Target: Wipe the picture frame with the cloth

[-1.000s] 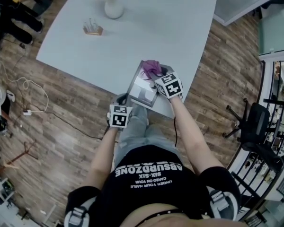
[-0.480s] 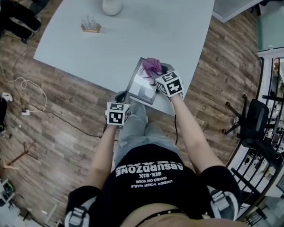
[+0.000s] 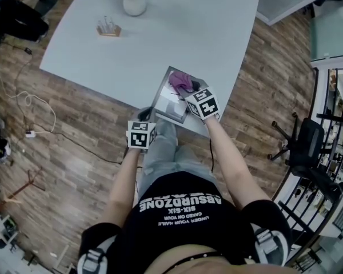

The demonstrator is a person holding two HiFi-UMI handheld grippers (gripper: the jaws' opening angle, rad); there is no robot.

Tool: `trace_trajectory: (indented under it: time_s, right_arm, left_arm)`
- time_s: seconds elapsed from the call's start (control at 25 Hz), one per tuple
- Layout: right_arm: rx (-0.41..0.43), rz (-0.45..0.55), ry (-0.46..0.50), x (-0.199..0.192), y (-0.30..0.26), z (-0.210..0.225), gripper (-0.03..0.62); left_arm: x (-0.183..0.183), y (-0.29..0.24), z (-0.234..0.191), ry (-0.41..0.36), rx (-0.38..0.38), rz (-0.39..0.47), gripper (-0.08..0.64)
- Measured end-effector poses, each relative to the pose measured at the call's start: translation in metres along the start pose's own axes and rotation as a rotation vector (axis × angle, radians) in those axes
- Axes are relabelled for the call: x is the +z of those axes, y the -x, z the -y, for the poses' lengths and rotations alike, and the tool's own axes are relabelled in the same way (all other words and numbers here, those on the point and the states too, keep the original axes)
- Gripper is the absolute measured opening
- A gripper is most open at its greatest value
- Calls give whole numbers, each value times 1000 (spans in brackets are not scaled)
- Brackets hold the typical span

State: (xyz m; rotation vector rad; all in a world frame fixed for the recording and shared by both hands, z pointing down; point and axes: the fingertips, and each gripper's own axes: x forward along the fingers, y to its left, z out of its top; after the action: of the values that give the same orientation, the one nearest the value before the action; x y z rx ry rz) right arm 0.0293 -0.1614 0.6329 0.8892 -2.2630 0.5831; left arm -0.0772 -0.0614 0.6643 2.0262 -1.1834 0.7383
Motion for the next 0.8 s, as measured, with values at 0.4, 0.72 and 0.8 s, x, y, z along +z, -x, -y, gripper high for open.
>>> trace_trajectory:
  time_s: [0.4,0.72,0.8]
  right_arm:
    - [58,-17,-28,-8,3,-17,141]
    - [104,-27,-28,-17,7,-39,141]
    - [119,-32,-33,-20,9,-45,141]
  left_arm:
    - [2,0,0,-5,3,-6,14]
    - [2,0,1,-8,6,-11,15]
    - [2,0,1,-10,7,-12,14]
